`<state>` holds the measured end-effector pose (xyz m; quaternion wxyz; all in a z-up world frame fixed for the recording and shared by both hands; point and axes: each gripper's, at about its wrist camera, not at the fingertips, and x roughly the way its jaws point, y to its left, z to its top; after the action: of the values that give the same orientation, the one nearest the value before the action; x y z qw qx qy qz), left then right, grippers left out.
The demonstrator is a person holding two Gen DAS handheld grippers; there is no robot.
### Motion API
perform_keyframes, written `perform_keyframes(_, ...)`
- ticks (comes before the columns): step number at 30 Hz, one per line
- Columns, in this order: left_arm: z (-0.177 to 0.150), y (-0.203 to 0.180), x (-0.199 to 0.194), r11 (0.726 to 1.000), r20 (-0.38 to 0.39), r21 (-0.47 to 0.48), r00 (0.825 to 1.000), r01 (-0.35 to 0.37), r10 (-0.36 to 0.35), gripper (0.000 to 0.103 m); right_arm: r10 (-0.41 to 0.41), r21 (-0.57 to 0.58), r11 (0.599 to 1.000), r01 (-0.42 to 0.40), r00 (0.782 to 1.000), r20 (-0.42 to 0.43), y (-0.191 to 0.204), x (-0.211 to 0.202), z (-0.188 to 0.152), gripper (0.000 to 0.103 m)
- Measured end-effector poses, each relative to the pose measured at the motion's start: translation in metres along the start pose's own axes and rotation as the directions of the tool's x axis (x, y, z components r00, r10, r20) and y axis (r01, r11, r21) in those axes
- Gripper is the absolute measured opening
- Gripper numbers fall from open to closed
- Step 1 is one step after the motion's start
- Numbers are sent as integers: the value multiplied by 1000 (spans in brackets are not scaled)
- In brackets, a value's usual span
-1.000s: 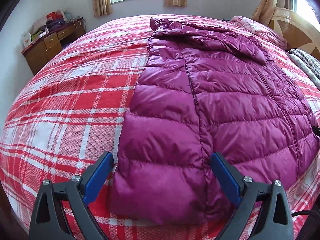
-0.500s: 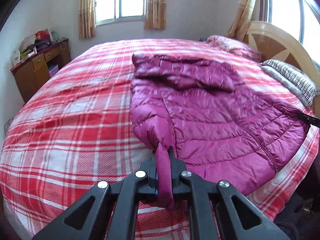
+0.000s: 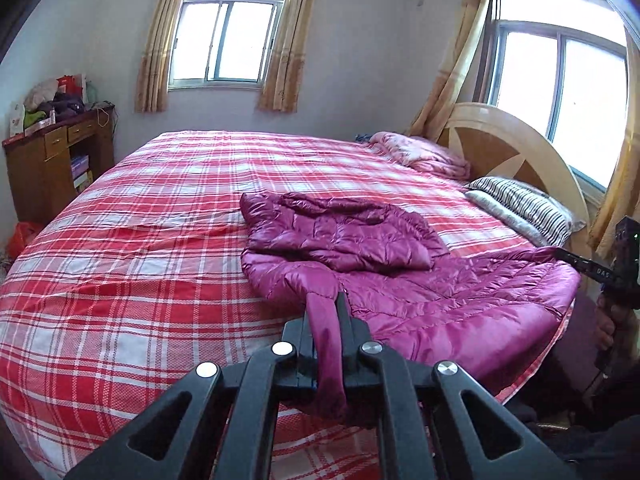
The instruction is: Fold large clothes
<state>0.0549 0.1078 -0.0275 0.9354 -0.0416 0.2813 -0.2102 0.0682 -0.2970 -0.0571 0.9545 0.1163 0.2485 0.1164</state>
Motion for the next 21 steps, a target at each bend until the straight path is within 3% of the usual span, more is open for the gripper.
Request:
perform_keyframes(3,9,-7,-19,999,28,-10,998,52,-52,5,21,20,1000,-22,999,41,0,-21,6,6)
perform_keyframes(11,25,-16,-49,998,86,35,995,45,-48,5,67,-12,998,-66,985,158,14,-61,21,6)
perform_keyframes(14,35,-6,-24,999,51,17,998,40,-41,5,52,0,999,-52,989,137,11,-36,29,6)
perform_keyframes(21,64,26,86,999,-56,-29,998,-25,23,5,-50,32,998,48,997,67,-5,48,54,6)
